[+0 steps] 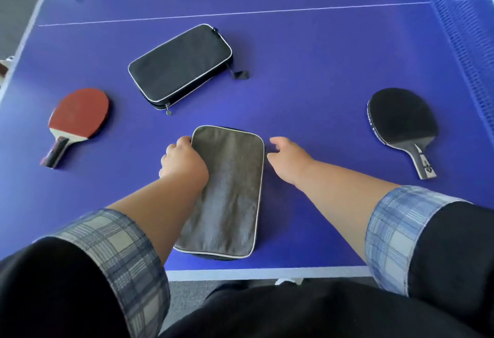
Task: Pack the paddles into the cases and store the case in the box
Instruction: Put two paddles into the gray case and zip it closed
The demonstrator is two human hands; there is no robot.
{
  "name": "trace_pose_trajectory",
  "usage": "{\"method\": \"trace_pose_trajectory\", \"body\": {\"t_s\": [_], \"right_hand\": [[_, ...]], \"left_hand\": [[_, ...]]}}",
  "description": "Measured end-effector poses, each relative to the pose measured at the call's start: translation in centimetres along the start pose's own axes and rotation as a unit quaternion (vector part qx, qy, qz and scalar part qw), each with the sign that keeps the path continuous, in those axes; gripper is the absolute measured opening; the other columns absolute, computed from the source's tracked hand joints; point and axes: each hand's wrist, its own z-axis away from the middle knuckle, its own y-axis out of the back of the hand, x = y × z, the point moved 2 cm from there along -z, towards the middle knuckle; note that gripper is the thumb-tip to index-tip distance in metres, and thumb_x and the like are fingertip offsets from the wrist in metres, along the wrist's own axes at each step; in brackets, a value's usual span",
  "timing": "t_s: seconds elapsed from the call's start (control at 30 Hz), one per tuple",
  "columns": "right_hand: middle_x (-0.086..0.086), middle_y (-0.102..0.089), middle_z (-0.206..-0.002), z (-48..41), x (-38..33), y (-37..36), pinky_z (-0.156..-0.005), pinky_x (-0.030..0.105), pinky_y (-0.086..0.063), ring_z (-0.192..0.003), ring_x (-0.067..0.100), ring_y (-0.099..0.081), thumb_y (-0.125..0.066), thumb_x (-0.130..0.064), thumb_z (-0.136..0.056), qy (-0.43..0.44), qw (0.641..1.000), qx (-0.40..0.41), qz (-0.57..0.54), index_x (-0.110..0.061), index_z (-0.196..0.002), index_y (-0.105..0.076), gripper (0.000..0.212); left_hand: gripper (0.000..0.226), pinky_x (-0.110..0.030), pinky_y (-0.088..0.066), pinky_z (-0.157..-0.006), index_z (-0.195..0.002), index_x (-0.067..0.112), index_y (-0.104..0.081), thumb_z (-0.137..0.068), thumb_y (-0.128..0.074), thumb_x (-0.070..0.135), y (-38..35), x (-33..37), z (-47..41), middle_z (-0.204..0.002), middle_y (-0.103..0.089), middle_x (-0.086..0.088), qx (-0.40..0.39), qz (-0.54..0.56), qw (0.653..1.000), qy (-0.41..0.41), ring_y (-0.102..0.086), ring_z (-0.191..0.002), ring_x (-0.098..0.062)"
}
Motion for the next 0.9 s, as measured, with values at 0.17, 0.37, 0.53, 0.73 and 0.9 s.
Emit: {"method": "trace_pose_trajectory", "body": {"t_s": [0.17,0.37,0.53,0.73,0.9], "right_hand": [[0.003,-0.064,-0.121,-0.5,-0.5,-2.0,-0.097,0.048,-0.053,-0.112,0.032,-0.061,-0.045,-0.016,-0.088,-0.041,0.995,-0.052,-0.072,-0.038,-0.147,-0.041,0.063],[0.004,-0.065,-0.11,2.5,3.0,-2.3,-0.079,0.039,-0.063,-0.096,0.024,-0.071,-0.056,-0.013,-0.083,-0.122,0.965,-0.034,-0.228,-0.045,-0.129,-0.041,0.058],[-0.004,-0.068,-0.11,5.9,7.7,-2.2,-0.08,0.031,-0.062,-0.085,0.008,-0.075,-0.06,-0.016,-0.087,-0.16,0.944,-0.033,-0.286,-0.04,-0.122,-0.041,0.046],[0.021,-0.072,-0.112,9.0,11.4,-0.5,-0.093,0.051,-0.055,-0.107,0.032,-0.07,-0.064,-0.017,-0.088,-0.158,0.963,-0.043,-0.213,-0.01,-0.109,-0.064,0.023],[0.007,-0.077,-0.093,9.5,13.1,0.0,-0.084,0.042,-0.058,-0.092,0.027,-0.074,-0.064,-0.02,-0.09,-0.13,0.981,-0.05,-0.139,-0.01,-0.103,-0.068,0.017]], "left_hand": [[0.057,-0.049,-0.041,-0.086,-0.136,0.017,-0.039,-0.092,-0.046,0.053,-3.0,0.5,-1.9,-0.13,-0.047,-0.012,-0.028,0.001,0.998,0.056,-0.047,-0.116,-0.038],[0.053,-0.048,-0.041,-0.086,-0.135,0.02,-0.041,-0.093,-0.045,0.053,-3.9,4.6,-2.4,-0.13,-0.047,-0.011,-0.046,-0.09,0.992,-0.081,-0.046,-0.119,-0.036],[0.049,-0.044,-0.041,-0.087,-0.138,0.025,-0.04,-0.096,-0.043,0.051,-6.2,9.8,-0.1,-0.132,-0.046,-0.009,-0.101,-0.183,0.956,-0.205,-0.045,-0.12,-0.034],[0.053,-0.046,-0.042,-0.09,-0.148,0.031,-0.03,-0.098,-0.04,0.047,-8.6,13.7,1.8,-0.144,-0.037,-0.01,-0.165,-0.252,0.902,-0.31,-0.044,-0.125,-0.037],[0.059,-0.055,-0.019,-0.115,-0.151,0.037,-0.02,-0.098,-0.046,0.042,-10.2,14.3,3.9,-0.149,-0.034,-0.008,-0.122,-0.254,0.897,-0.342,-0.032,-0.136,-0.034]]}}
